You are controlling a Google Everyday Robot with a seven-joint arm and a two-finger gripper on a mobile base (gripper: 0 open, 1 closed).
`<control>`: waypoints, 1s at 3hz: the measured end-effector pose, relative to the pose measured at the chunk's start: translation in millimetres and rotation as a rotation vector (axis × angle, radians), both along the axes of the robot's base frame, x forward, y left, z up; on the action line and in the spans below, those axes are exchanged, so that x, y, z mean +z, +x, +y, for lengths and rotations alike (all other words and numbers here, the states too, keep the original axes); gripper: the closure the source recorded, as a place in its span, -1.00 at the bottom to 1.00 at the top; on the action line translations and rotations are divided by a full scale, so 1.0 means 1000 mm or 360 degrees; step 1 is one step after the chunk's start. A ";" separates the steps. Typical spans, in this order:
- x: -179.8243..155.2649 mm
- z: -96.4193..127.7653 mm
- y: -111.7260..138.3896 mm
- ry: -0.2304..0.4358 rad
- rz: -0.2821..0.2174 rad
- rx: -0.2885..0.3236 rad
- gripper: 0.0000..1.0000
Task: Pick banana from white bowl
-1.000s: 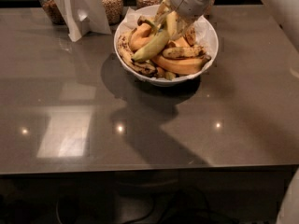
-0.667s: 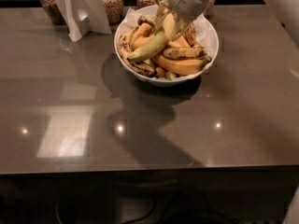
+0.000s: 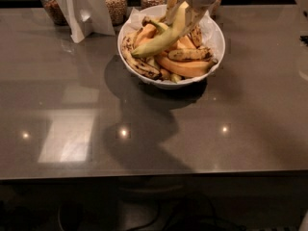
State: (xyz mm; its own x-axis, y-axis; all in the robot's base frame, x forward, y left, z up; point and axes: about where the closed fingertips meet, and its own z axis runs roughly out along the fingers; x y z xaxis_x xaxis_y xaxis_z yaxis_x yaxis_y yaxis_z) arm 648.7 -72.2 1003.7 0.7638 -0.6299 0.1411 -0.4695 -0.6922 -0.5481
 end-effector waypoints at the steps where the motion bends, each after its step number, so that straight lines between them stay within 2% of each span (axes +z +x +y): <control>1: 0.001 -0.001 -0.001 -0.0002 0.0016 -0.0006 1.00; 3: -0.001 0.004 -0.010 -0.0001 0.0071 -0.0012 1.00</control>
Offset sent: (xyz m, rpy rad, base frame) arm -0.0104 -0.0026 0.0051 -0.0070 0.0414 -0.0261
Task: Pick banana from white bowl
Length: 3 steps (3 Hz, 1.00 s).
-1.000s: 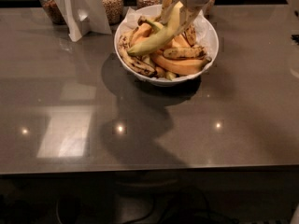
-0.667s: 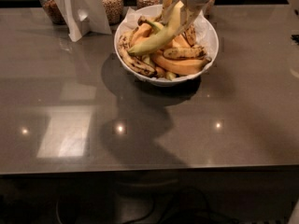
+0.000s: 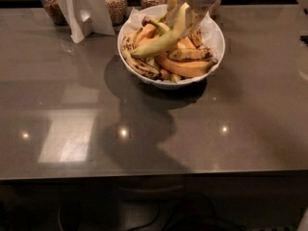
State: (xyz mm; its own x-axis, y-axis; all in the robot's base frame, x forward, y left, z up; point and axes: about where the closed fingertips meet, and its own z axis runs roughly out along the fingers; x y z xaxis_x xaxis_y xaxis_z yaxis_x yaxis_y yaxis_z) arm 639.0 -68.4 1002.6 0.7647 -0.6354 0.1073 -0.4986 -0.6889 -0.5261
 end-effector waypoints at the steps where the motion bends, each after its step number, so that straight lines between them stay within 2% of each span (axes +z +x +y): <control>1: -0.001 0.002 -0.001 0.0004 0.0008 0.0008 1.00; 3: -0.004 0.005 -0.003 0.0004 0.0030 0.0018 0.80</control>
Offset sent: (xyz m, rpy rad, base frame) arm -0.0061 0.0054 -0.0028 0.0013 0.0299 0.0178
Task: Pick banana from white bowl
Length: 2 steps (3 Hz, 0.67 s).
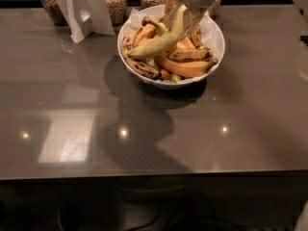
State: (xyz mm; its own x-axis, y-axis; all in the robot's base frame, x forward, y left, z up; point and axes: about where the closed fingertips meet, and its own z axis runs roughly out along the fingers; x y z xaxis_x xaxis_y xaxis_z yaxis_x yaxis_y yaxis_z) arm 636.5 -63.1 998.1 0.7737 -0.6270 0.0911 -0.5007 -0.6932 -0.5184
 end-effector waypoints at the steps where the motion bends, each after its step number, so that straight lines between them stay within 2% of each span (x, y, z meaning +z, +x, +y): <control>1: -0.002 0.001 0.000 0.0000 0.0010 0.0002 0.58; 2: -0.005 0.002 -0.001 -0.0002 0.0021 0.0005 0.54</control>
Offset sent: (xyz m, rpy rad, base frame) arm -0.0038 0.0014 -0.0105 -0.0062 0.0352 0.0046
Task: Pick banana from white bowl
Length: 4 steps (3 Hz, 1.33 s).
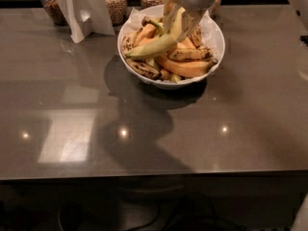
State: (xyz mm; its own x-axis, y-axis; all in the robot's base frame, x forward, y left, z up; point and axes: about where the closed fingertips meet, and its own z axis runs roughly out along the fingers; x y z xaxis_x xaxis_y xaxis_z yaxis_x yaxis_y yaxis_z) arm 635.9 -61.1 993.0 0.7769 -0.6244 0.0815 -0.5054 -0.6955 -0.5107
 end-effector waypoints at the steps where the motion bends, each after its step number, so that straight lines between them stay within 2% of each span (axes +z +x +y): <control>1: -0.004 0.001 0.000 -0.0004 0.0015 0.0002 0.48; 2: -0.008 0.001 0.000 -0.0009 0.0033 0.0000 0.28; 3: -0.015 0.004 0.002 -0.0024 0.0060 0.0006 0.16; 4: -0.015 0.004 0.003 -0.0030 0.0064 0.0008 0.16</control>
Offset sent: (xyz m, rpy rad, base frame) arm -0.0003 -0.0013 -0.0158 -0.0147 0.0485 -0.0058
